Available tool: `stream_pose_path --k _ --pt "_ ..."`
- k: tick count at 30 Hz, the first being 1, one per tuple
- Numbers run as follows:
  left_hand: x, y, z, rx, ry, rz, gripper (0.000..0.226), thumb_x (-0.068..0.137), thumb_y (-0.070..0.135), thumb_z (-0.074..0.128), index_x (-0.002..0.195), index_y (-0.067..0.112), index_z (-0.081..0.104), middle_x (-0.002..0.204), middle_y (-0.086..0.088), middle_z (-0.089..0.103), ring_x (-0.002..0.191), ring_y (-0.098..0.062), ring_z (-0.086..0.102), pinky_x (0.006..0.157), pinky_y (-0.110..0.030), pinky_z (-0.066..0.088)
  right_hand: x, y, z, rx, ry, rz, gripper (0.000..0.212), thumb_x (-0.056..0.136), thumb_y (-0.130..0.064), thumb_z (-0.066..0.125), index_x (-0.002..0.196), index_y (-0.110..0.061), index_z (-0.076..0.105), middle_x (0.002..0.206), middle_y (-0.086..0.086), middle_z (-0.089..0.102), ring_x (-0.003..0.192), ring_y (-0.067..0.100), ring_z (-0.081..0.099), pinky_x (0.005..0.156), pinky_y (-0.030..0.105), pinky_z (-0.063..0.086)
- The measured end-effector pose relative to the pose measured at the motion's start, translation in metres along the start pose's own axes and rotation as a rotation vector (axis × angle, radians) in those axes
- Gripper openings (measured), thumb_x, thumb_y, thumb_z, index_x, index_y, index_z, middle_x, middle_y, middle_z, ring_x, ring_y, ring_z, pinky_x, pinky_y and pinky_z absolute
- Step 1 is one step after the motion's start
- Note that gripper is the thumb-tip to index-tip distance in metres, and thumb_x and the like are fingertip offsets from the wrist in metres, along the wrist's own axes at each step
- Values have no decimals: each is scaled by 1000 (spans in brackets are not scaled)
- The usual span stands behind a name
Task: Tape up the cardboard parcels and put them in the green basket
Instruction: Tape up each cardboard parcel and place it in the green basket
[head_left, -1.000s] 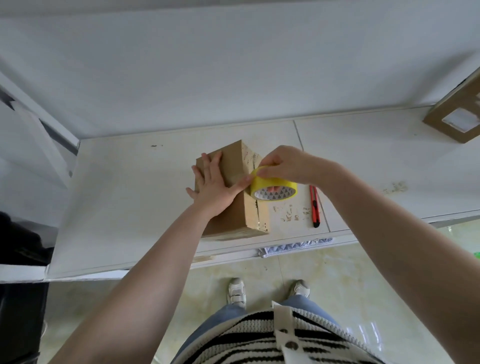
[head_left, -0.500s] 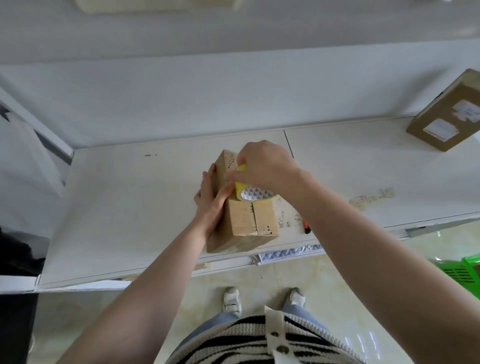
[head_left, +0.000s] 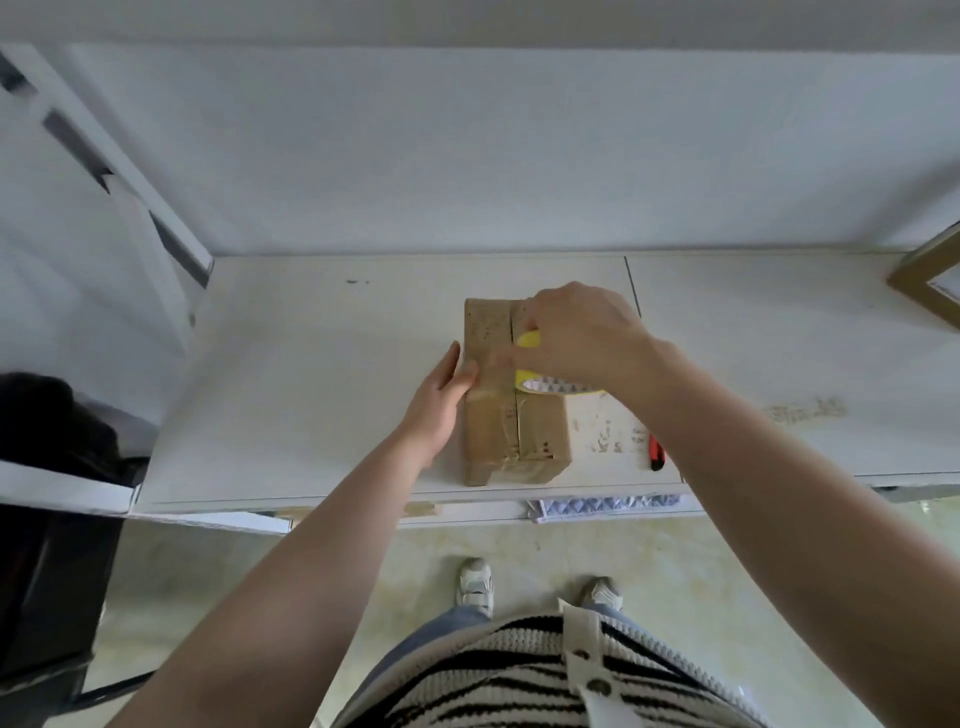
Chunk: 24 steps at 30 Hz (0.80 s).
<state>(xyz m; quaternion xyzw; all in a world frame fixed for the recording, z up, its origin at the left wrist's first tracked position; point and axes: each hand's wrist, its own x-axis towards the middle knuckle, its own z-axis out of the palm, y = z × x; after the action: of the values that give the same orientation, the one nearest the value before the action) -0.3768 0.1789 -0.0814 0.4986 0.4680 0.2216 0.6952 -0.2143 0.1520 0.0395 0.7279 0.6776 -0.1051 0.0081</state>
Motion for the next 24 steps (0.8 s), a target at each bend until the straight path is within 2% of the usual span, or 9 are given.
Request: stream_pose_path --k 3,6,9,11,13,16,20,22,24 --pt "-11 -23 -18 -33 240 -157 47 105 14 40 151 21 35 148 -1 43 111 -17 52 93 -41 48 1 20 -9 -134 25 52 24 83 -47 57 83 -24 64 74 -4 58 84 24 62 64 28 36" --pt "-28 -48 -27 -112 438 -119 36 103 8 43 139 5 51 121 -7 58 108 -21 55 86 -38 50 -1 51 -15 -74 -5 173 33 84 -49 59 65 -25 49 67 -8 49 81 22 56 56 26 30" --pt "-25 -28 -3 -121 331 -39 29 104 30 44 122 14 60 119 2 60 119 -18 54 106 -34 44 -2 58 -8 19 -28 212 36 84 -54 59 68 -23 49 65 -8 50 69 16 53 52 24 26" --pt "-18 2 22 -37 131 -28 59 97 56 43 143 19 46 142 5 50 131 -13 46 110 -33 38 -1 54 -5 80 4 216 39 84 -56 59 66 -22 54 65 -6 54 62 10 51 51 24 26" --pt "-11 27 43 60 -4 -29 76 88 72 41 147 26 38 138 13 51 124 -8 48 103 -31 36 0 52 -5 136 19 224 39 84 -55 59 65 -22 56 65 -5 56 64 12 53 51 24 28" --pt "-2 36 58 134 -10 -29 63 93 62 45 142 26 31 139 4 48 124 -13 48 108 -37 35 -3 50 -4 175 5 228 34 85 -52 58 63 -27 52 68 -7 56 71 17 57 53 25 29" --pt "0 25 59 171 47 -46 76 97 57 40 156 24 6 157 -2 28 142 -23 31 117 -46 27 -6 46 -3 214 5 215 34 86 -54 57 62 -32 49 67 -5 60 62 11 55 51 25 31" --pt "0 19 54 102 78 -52 70 99 57 36 156 25 10 154 -1 34 138 -20 38 114 -38 33 -8 45 -4 148 -8 179 36 85 -54 57 62 -28 51 64 -5 57 60 11 53 50 25 29" --pt "0 16 48 38 79 -65 65 99 55 36 155 28 18 143 8 46 123 -10 51 97 -20 43 -10 44 -6 102 -9 146 41 84 -54 58 61 -22 50 60 -5 54 57 12 51 49 25 27"
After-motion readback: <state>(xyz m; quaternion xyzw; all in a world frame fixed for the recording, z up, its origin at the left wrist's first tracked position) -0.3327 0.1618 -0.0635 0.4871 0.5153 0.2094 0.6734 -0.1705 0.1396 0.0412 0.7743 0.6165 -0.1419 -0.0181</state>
